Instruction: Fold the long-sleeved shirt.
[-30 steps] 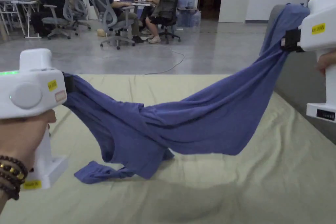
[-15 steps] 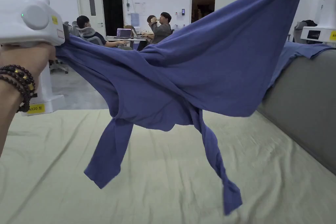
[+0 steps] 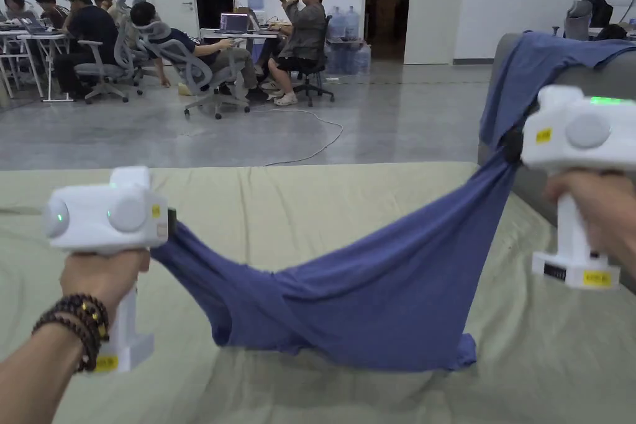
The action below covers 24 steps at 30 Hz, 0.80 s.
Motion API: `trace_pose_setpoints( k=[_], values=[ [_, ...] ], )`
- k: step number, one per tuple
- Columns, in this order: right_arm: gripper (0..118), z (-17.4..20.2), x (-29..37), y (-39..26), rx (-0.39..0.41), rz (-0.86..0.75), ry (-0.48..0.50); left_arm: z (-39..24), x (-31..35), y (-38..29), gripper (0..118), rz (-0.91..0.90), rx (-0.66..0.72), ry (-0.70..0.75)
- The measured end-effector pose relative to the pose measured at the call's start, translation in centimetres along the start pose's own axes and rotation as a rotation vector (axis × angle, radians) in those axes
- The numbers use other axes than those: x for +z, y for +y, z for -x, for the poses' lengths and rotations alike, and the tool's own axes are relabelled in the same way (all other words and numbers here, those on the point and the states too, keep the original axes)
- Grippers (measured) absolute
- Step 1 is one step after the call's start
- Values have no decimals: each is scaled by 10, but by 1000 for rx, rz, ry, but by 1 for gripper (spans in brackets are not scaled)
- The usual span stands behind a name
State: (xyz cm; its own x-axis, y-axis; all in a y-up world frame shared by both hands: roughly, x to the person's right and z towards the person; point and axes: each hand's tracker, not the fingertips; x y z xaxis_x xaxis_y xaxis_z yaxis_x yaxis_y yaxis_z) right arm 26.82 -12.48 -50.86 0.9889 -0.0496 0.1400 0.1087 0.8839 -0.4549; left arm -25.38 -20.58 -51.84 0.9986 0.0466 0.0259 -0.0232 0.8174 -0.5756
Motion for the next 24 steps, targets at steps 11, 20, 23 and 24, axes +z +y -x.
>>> trace_pose_setpoints(
  k=[11,20,23,24],
  values=[
    [2,-16,100,-112,80,49,83,10,91,-74,1,-52,-137,-46],
    [2,-56,165,-289,95,398,89,29,121,-255,1,231,-224,-81],
    [2,-64,132,-345,71,580,76,32,99,-296,1,318,-199,-81],
    [3,-68,120,-359,75,611,73,32,95,-302,1,308,-201,-73]
  ],
)
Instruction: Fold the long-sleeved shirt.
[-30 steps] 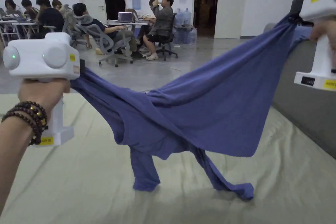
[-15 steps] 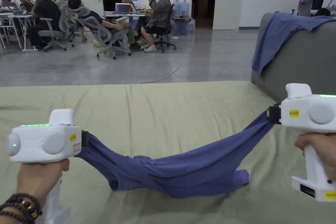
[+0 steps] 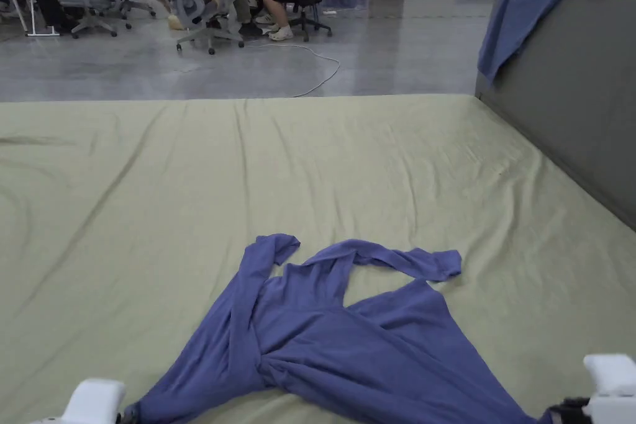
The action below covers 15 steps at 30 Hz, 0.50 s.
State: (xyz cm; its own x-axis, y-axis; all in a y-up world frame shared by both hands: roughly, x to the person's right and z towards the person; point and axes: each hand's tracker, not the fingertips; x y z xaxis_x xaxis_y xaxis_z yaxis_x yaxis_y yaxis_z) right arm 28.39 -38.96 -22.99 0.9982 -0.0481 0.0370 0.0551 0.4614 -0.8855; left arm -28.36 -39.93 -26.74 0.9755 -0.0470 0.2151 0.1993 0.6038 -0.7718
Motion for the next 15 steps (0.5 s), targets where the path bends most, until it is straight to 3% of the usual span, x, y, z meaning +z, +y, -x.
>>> trace_pose_setpoints(
  k=[1,2,3,4,5,6,7,8,9,10,11,13,14,15],
  values=[
    [3,-1,-9,-3,-2,19,-8,0,-2,-2,2,-2,-2,0],
    [4,-3,-16,-3,-7,44,-15,0,2,-2,15,-14,2,-7],
    [13,-4,-14,-1,-21,49,-1,1,5,4,55,-18,4,-8],
    [31,-5,-9,1,-16,34,0,1,7,10,92,-15,5,-7],
    [63,-6,0,6,-31,3,-6,3,11,18,115,-9,7,-16],
    [103,-8,11,15,-35,-39,-6,12,14,20,118,-18,9,-22],
    [113,-9,20,22,-41,-71,-16,13,22,26,118,-71,8,-38],
    [112,-6,36,28,-47,-124,-15,14,32,37,118,-133,6,-48],
    [112,-7,49,35,-44,-194,-15,10,45,45,113,-158,1,-37],
    [109,-8,59,41,-51,-234,-14,5,57,52,92,-169,6,-29],
    [105,-7,67,45,-63,-253,-22,4,65,60,80,-197,18,-31],
    [90,-4,80,50,-56,-257,-40,0,77,74,42,-255,16,-73],
    [45,-2,81,50,-30,-266,-46,-5,82,74,0,-223,28,-58],
    [0,0,80,49,-1,-255,-92,-8,85,81,0,-243,5,-96]
  ],
)
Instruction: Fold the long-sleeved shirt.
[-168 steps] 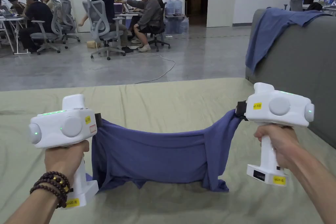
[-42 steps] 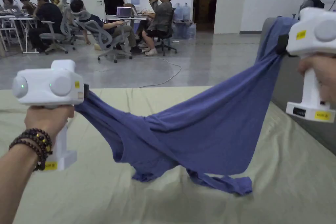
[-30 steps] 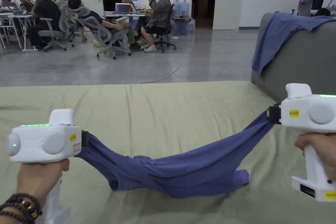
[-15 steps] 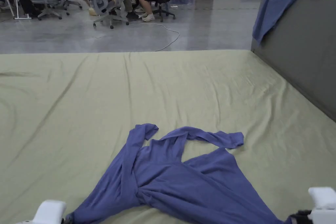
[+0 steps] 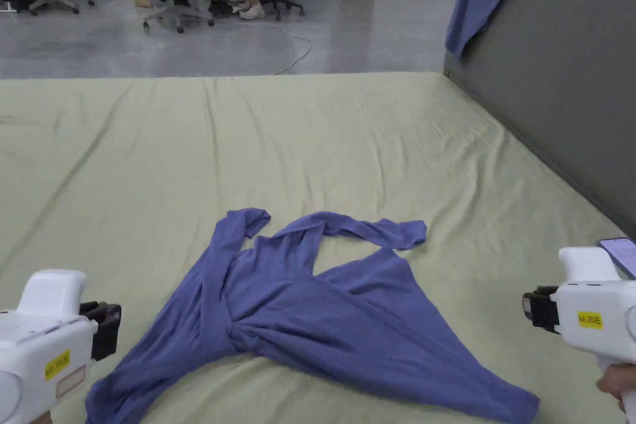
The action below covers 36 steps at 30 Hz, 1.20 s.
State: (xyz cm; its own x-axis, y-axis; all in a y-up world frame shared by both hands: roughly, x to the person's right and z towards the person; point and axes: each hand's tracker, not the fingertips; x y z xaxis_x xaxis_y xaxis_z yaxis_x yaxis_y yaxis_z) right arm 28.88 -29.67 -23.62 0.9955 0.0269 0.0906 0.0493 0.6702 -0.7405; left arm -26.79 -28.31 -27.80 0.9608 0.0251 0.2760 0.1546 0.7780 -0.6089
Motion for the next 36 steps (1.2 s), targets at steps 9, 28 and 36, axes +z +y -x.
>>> trace_pose_setpoints(
  k=[9,28,36],
  values=[
    [66,3,-52,-59,2,268,13,-56,-48,25,0,6,-91,-101],
    [0,15,-91,-80,83,343,47,-119,-275,99,112,177,-253,-46],
    [0,15,-94,-81,53,335,57,-124,-329,92,71,338,-191,-9]
  ],
)
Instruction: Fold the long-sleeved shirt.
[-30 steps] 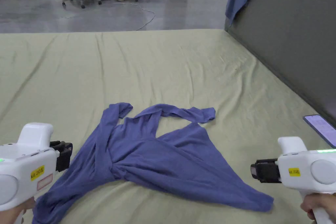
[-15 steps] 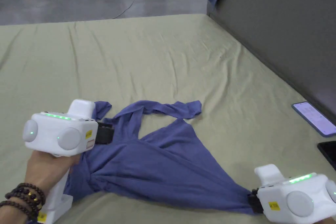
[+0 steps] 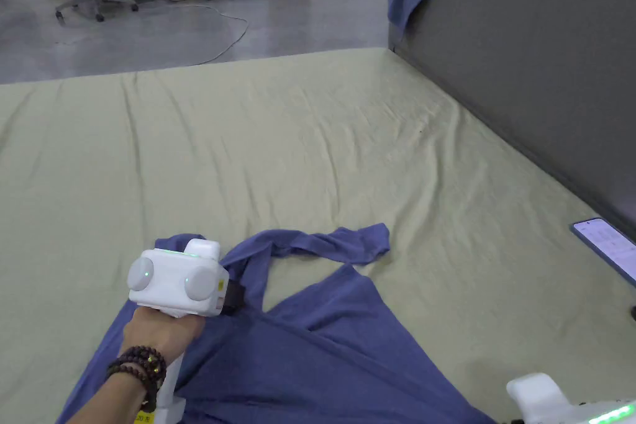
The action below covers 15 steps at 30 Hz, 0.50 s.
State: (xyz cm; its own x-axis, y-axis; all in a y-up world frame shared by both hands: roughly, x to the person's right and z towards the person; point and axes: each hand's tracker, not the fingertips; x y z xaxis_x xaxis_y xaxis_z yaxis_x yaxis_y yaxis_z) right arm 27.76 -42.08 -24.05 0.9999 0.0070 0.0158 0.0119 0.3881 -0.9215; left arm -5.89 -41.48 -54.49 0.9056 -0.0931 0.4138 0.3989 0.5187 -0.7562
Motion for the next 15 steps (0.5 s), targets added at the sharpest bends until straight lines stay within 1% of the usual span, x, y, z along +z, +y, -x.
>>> trace_pose_setpoints(
  k=[1,2,3,4,6,8,11,13,15],
  values=[
    [0,0,0,0,5,-1,-4,-1,8,3,41,1,6,-36],
    [0,0,0,0,9,-2,-6,-3,18,5,0,-32,-4,-35],
    [0,0,1,2,12,0,-6,1,21,4,0,-53,-37,-15],
    [0,-1,4,4,15,4,-4,3,26,3,0,-43,-25,-20],
    [0,-3,20,13,32,7,8,16,44,9,0,-89,2,-48],
    [0,-6,50,30,32,-122,22,34,70,18,0,-152,76,-83],
    [0,-11,108,79,12,-301,59,55,142,30,0,-294,90,-58],
    [0,-11,143,122,61,-395,53,75,187,45,0,-389,115,-28],
    [0,-7,180,172,112,-492,17,96,244,64,0,-491,146,13]
  ],
)
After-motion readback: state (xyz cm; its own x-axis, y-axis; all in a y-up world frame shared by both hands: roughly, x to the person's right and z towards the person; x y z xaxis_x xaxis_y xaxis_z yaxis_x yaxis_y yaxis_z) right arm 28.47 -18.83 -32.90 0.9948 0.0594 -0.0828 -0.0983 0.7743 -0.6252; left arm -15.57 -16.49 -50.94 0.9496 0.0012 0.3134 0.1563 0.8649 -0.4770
